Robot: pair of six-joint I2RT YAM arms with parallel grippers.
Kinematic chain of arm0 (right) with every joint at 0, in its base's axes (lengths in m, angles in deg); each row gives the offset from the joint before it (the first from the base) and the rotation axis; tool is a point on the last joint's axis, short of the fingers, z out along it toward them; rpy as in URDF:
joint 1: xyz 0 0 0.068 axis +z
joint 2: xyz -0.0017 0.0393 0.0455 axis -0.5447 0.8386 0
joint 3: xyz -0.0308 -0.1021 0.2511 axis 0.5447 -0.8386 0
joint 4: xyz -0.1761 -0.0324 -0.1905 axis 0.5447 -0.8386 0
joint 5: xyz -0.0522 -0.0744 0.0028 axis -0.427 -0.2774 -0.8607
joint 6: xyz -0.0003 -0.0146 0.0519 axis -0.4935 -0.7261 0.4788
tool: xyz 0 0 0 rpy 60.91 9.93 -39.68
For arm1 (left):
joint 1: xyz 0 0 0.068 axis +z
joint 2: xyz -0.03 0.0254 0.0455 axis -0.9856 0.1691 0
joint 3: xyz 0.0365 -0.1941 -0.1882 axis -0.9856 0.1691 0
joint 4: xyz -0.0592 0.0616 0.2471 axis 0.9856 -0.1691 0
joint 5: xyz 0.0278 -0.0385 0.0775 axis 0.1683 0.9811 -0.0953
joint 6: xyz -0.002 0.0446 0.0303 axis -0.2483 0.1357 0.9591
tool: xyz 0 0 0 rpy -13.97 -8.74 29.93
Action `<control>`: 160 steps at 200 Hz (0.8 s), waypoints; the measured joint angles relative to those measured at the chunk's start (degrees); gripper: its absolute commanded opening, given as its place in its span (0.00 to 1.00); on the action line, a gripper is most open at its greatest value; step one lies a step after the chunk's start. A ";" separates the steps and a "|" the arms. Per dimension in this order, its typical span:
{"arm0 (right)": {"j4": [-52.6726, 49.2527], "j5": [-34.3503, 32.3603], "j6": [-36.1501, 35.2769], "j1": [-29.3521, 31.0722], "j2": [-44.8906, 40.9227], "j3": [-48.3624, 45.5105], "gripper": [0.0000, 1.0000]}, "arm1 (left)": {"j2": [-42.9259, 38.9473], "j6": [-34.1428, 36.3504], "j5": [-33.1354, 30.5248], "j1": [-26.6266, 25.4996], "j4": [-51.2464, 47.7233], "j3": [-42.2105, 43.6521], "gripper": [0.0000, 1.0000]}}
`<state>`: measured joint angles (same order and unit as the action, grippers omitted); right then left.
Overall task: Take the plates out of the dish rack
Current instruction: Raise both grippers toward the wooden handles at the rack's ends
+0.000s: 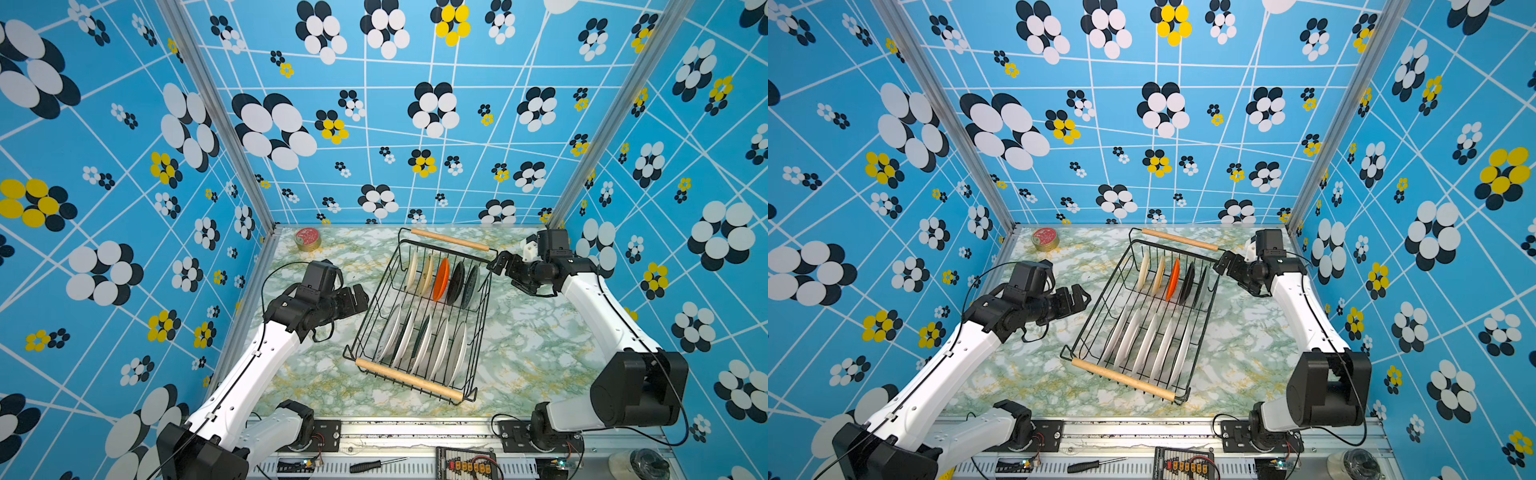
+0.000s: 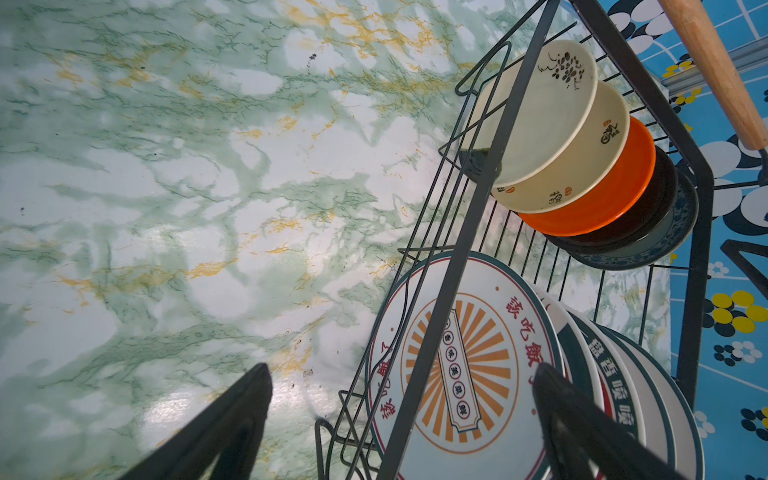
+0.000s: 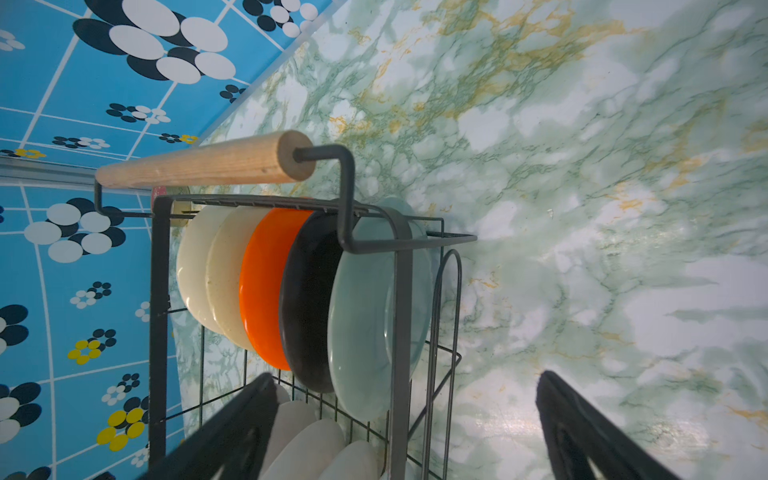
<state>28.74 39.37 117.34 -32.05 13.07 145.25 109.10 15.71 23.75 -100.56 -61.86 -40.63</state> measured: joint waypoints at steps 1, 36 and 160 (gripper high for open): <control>0.00 0.04 0.11 0.07 0.17 0.11 0.99 | 0.09 0.00 0.00 0.00 0.02 -0.02 0.99; -0.20 0.61 1.53 2.67 6.36 5.29 0.99 | 3.56 0.04 0.92 -0.04 0.55 -1.44 0.99; -1.64 1.16 4.59 8.96 21.11 20.11 0.99 | 11.08 2.27 3.65 3.23 2.75 -4.39 0.99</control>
<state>27.10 40.53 121.93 -23.09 34.19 165.36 120.19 17.98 27.40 -97.32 -59.10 -45.02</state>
